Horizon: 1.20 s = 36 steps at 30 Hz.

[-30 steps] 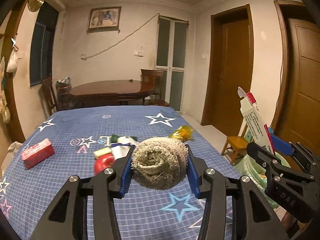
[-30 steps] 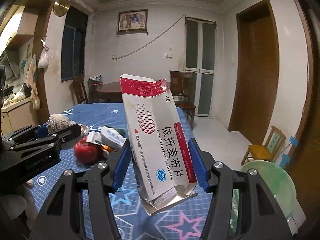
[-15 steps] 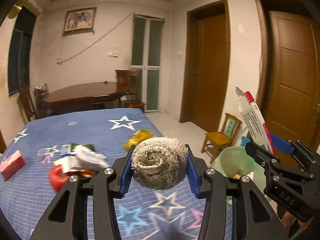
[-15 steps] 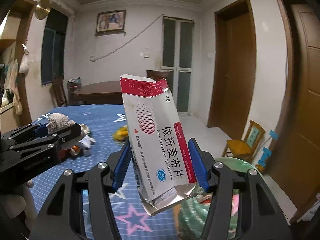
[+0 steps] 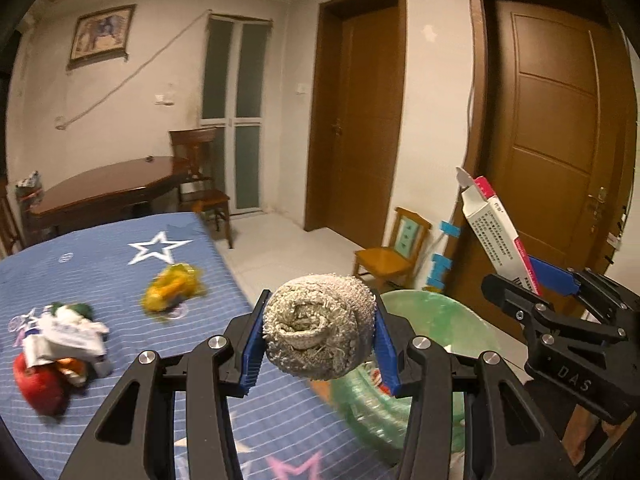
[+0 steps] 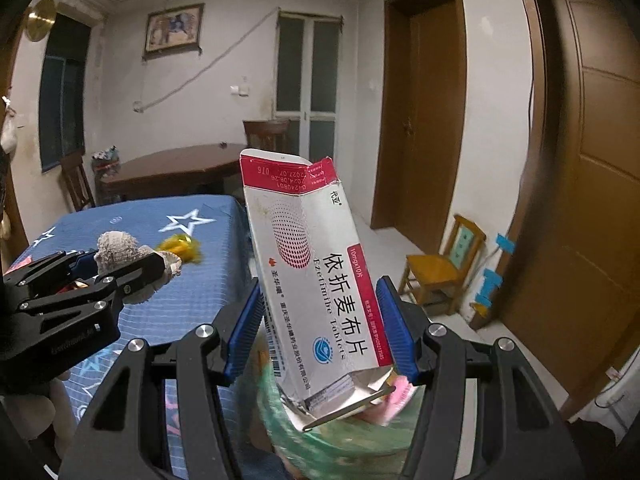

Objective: Collect trash
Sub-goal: 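Carry the sock and medicine box in both tools over the green trash bin, then open both tools to drop the sock and medicine box into the bin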

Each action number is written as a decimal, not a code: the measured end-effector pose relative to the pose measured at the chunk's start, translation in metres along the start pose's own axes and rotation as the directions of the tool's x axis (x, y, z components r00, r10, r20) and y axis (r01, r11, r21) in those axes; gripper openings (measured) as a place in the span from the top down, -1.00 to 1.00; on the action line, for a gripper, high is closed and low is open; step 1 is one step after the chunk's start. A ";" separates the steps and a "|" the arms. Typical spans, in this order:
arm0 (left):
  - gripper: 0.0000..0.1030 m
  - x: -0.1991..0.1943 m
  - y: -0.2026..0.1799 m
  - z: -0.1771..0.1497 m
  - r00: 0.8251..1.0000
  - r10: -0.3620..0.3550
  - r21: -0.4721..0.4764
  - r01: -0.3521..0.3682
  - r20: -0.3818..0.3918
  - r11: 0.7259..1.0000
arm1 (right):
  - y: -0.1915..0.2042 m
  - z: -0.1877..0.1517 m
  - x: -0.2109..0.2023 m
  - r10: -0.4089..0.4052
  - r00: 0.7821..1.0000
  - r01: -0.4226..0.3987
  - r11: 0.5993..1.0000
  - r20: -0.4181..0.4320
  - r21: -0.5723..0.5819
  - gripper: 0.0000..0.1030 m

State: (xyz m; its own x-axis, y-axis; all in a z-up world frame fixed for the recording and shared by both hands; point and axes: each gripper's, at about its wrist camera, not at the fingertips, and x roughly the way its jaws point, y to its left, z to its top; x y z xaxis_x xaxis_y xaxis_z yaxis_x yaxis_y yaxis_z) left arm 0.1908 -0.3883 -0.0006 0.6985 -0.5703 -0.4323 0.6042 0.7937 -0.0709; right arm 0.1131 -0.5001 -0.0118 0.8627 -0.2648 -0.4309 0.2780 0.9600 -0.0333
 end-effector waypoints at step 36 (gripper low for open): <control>0.06 0.153 -0.070 -0.029 0.963 -0.130 0.044 0.144 -0.235 0.989 | -0.105 -0.030 0.092 0.035 0.935 0.014 0.991 -0.352 0.135 -0.06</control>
State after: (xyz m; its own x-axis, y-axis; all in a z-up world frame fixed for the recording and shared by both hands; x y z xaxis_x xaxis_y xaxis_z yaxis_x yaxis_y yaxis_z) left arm 0.2445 -0.5246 -0.0877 0.5045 -0.6026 -0.6183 0.7144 0.6935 -0.0930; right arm 0.1507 -0.6221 -0.0754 0.6678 -0.1821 -0.7217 0.3447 0.9350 0.0830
